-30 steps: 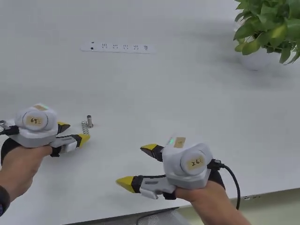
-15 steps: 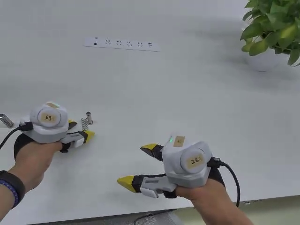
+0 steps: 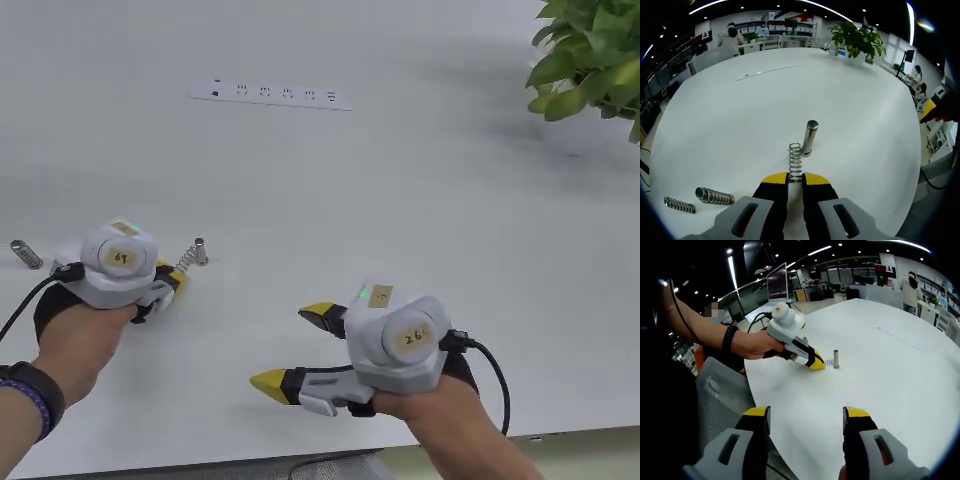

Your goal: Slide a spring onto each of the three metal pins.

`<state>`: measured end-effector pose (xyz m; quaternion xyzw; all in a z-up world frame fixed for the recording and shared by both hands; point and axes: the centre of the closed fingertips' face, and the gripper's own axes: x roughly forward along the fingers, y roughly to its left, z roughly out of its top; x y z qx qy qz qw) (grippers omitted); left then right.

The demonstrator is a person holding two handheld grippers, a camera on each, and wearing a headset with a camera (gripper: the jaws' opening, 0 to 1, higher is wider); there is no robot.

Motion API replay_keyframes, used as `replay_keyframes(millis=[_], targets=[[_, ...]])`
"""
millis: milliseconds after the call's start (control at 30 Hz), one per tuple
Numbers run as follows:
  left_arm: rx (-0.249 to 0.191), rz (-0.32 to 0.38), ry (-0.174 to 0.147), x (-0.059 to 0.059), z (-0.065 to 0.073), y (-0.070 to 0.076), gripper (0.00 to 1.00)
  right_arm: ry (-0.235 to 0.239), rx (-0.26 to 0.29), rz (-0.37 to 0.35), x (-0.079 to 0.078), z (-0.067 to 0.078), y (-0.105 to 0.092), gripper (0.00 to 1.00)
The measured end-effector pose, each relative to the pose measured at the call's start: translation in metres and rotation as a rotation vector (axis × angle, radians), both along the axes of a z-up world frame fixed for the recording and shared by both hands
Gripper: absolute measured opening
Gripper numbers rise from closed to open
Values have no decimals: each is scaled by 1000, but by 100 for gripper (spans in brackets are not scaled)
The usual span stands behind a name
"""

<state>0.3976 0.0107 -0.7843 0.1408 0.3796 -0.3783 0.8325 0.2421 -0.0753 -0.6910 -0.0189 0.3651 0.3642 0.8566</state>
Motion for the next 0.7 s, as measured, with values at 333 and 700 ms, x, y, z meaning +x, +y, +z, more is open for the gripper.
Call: replay_keyframes(millis=[333,700], targets=[[-11,27,-10,-6,15,18,3,-9,0,-11,-1,2,2,56],[5,25,10,-31,15,41,3,-16,4,-14,-3,3,11,55]])
